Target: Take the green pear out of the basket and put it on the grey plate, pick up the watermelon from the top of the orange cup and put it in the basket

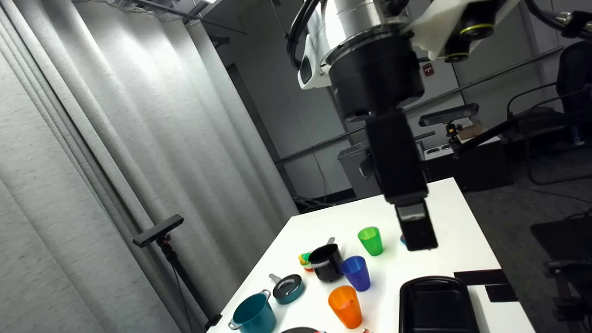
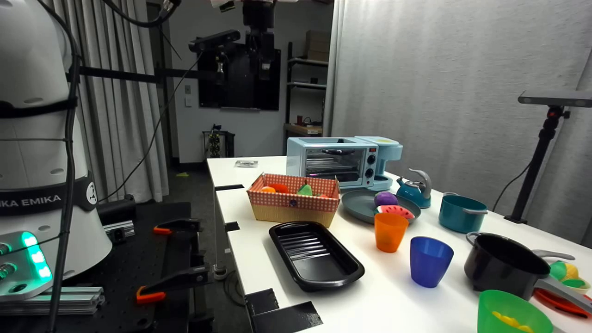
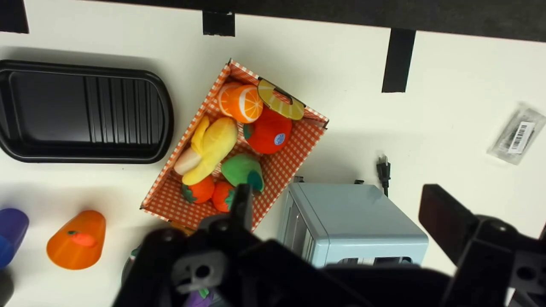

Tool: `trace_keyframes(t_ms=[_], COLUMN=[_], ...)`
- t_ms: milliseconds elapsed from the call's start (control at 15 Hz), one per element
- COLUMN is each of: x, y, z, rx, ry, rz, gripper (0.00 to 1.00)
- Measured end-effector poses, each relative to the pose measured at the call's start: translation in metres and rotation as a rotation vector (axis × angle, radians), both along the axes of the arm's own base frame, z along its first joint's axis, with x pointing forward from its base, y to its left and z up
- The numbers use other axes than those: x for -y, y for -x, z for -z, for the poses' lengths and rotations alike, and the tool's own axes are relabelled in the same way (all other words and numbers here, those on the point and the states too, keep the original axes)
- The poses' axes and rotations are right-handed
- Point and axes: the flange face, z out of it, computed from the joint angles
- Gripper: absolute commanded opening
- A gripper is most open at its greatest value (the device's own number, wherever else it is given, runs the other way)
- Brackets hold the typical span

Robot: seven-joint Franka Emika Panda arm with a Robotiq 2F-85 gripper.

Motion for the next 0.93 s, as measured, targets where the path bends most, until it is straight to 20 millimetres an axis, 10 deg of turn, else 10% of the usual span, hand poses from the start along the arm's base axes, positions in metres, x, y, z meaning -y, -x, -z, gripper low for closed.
trace_keyframes(t_ms=[933], x=[0.012], y=[-0.011], z=[0.061], rx=[-0.118], ry=[0.072], rz=[-0.04], gripper=[1.0])
